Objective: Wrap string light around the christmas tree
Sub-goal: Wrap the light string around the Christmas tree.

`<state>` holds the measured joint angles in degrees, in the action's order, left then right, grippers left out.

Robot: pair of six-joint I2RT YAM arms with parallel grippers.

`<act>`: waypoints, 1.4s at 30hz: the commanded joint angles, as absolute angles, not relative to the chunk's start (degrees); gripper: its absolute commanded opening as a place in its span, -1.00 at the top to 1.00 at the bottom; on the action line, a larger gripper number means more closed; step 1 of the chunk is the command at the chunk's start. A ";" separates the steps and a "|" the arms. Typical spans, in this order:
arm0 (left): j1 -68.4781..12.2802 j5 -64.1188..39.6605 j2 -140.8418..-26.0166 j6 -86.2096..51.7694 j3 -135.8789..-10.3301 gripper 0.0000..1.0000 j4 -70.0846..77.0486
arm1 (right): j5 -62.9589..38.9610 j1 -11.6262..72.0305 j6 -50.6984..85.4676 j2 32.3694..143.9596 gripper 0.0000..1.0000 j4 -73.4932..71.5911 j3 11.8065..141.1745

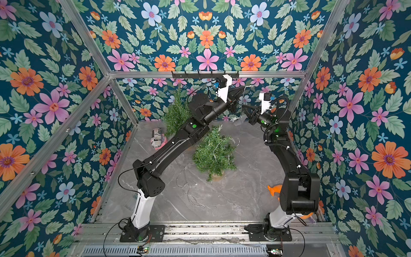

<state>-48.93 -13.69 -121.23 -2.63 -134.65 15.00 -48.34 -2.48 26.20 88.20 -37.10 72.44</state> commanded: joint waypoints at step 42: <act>-59.61 -14.50 -73.27 3.94 -84.28 1.00 18.11 | -40.22 -2.62 15.83 37.96 1.00 -2.01 79.66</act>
